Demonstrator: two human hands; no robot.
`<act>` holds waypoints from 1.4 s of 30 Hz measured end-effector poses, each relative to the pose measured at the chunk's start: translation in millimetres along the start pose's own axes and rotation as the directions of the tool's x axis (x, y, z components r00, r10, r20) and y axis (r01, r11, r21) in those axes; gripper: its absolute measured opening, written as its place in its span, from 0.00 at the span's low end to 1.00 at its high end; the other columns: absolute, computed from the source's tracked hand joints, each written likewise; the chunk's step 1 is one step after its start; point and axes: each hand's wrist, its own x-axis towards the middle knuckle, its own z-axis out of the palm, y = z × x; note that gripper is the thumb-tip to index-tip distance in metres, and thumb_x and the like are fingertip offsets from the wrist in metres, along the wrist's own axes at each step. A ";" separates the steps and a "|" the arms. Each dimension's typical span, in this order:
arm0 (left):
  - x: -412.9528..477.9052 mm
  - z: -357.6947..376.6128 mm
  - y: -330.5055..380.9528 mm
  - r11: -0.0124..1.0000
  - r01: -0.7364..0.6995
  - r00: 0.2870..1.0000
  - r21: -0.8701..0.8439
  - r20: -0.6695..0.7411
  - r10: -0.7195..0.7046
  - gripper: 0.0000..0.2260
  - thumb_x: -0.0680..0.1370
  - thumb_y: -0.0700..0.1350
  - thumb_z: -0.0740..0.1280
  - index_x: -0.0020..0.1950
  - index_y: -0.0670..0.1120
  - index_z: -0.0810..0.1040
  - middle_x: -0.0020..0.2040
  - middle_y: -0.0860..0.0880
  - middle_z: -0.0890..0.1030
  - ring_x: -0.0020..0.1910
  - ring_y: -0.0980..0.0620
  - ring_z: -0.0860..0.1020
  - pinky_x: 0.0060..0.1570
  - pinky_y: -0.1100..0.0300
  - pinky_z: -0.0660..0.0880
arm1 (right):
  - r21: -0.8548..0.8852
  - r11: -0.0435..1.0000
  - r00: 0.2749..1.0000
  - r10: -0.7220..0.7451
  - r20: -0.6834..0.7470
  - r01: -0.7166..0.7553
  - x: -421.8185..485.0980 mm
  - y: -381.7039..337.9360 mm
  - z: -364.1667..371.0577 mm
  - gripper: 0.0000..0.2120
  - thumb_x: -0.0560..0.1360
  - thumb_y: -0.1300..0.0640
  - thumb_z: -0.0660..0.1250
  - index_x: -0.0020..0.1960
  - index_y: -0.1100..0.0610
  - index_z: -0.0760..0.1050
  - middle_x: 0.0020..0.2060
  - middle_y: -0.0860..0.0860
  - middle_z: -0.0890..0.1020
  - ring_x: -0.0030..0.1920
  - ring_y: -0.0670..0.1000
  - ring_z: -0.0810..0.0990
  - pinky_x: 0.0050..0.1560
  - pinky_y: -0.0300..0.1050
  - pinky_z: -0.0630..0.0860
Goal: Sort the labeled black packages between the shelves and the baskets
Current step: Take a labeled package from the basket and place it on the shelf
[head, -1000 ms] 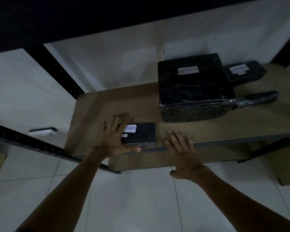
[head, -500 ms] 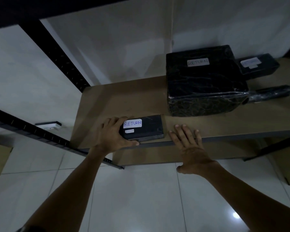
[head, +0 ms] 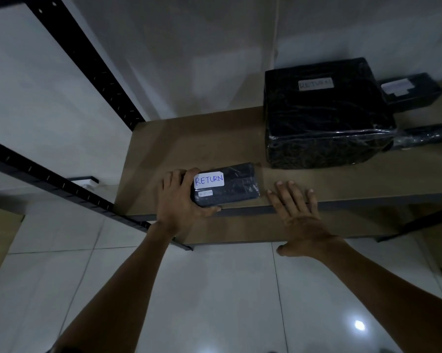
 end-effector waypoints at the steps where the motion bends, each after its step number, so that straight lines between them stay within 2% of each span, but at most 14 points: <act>1: -0.7 -0.6 1.7 1.000 0.007 1.000 0.002 -0.009 -0.007 0.41 0.60 0.73 0.66 0.64 0.49 0.70 0.55 0.46 0.78 0.53 0.46 0.74 0.52 0.57 0.66 | -0.004 1.000 1.000 0.002 -0.001 -0.002 0.5 -0.4 0.0 0.64 0.62 0.37 0.72 0.67 0.53 0.21 0.73 0.54 0.29 0.73 0.58 0.27 0.71 0.63 0.31; 7: -0.5 0.7 1.4 0.999 0.046 0.998 0.010 0.033 -0.047 0.41 0.60 0.75 0.65 0.65 0.50 0.68 0.56 0.47 0.77 0.54 0.47 0.74 0.54 0.53 0.69 | -0.027 1.000 1.000 0.012 0.009 -0.012 1.6 -1.1 -1.8 0.63 0.62 0.37 0.71 0.73 0.53 0.25 0.74 0.54 0.29 0.73 0.59 0.28 0.72 0.64 0.33; 13: 1.5 -7.7 2.8 0.979 0.184 0.961 -0.084 0.222 -0.162 0.45 0.55 0.77 0.66 0.65 0.54 0.68 0.59 0.50 0.77 0.57 0.48 0.73 0.60 0.47 0.71 | 0.012 1.000 0.998 -0.004 0.058 0.003 -0.1 -1.2 -13.0 0.59 0.64 0.40 0.72 0.75 0.51 0.31 0.75 0.54 0.32 0.74 0.58 0.31 0.71 0.62 0.33; 17: -17.9 -30.0 25.7 0.985 0.144 0.965 -0.091 0.233 -0.119 0.45 0.54 0.76 0.68 0.64 0.54 0.70 0.58 0.51 0.77 0.57 0.48 0.74 0.58 0.44 0.71 | 0.112 0.993 0.992 0.012 0.122 -0.026 -20.8 -2.4 -36.0 0.48 0.69 0.44 0.70 0.77 0.50 0.42 0.77 0.53 0.44 0.76 0.56 0.43 0.74 0.61 0.42; 20: -30.2 -62.3 58.4 0.981 0.159 0.963 -0.108 0.237 -0.130 0.46 0.53 0.75 0.68 0.64 0.52 0.73 0.59 0.50 0.77 0.57 0.46 0.74 0.58 0.44 0.71 | 0.212 0.976 0.998 0.049 0.032 -0.054 -70.9 0.3 -45.5 0.39 0.72 0.48 0.67 0.76 0.53 0.51 0.75 0.54 0.57 0.74 0.55 0.56 0.74 0.55 0.49; 23: -39.1 -100.8 100.6 0.980 0.149 0.962 -0.133 0.248 -0.112 0.47 0.53 0.76 0.68 0.65 0.53 0.72 0.60 0.51 0.77 0.59 0.48 0.73 0.59 0.44 0.71 | 0.308 0.950 0.996 0.066 -0.066 -0.043 -133.4 11.8 -54.8 0.34 0.74 0.49 0.65 0.75 0.54 0.55 0.71 0.54 0.66 0.69 0.54 0.66 0.70 0.47 0.59; 25: -48.6 -125.7 134.3 0.982 0.127 0.965 -0.137 0.248 -0.090 0.47 0.53 0.76 0.69 0.66 0.54 0.71 0.60 0.52 0.76 0.59 0.49 0.73 0.60 0.44 0.71 | 0.353 0.934 0.991 0.091 -0.102 -0.050 -175.9 23.2 -61.7 0.34 0.74 0.49 0.65 0.75 0.53 0.56 0.70 0.53 0.68 0.68 0.54 0.68 0.69 0.47 0.62; 30: -98.4 -190.2 247.2 0.987 0.064 0.960 -0.145 0.279 -0.022 0.48 0.53 0.77 0.69 0.67 0.53 0.72 0.60 0.53 0.77 0.59 0.50 0.73 0.59 0.46 0.73 | 0.434 0.897 0.976 0.162 -0.143 -0.085 -306.9 61.2 -78.5 0.32 0.74 0.47 0.65 0.74 0.53 0.57 0.69 0.52 0.68 0.65 0.53 0.71 0.65 0.45 0.66; 36: -167.3 -252.5 389.8 0.995 -0.028 0.954 -0.095 0.295 0.055 0.50 0.52 0.79 0.66 0.68 0.54 0.72 0.60 0.54 0.77 0.58 0.51 0.72 0.58 0.50 0.72 | 0.480 0.868 0.967 0.218 -0.135 -0.129 -470.3 106.5 -91.5 0.24 0.76 0.48 0.64 0.69 0.53 0.67 0.63 0.51 0.77 0.58 0.51 0.78 0.59 0.42 0.72; 42: -207.8 -302.9 534.4 0.978 -0.116 0.942 -0.175 0.291 0.164 0.50 0.54 0.78 0.67 0.71 0.55 0.68 0.64 0.55 0.74 0.61 0.55 0.68 0.59 0.54 0.71 | 0.540 0.812 0.929 0.344 -0.135 -0.222 -616.9 154.4 -116.2 0.20 0.75 0.47 0.66 0.65 0.52 0.72 0.58 0.51 0.80 0.54 0.50 0.80 0.54 0.42 0.75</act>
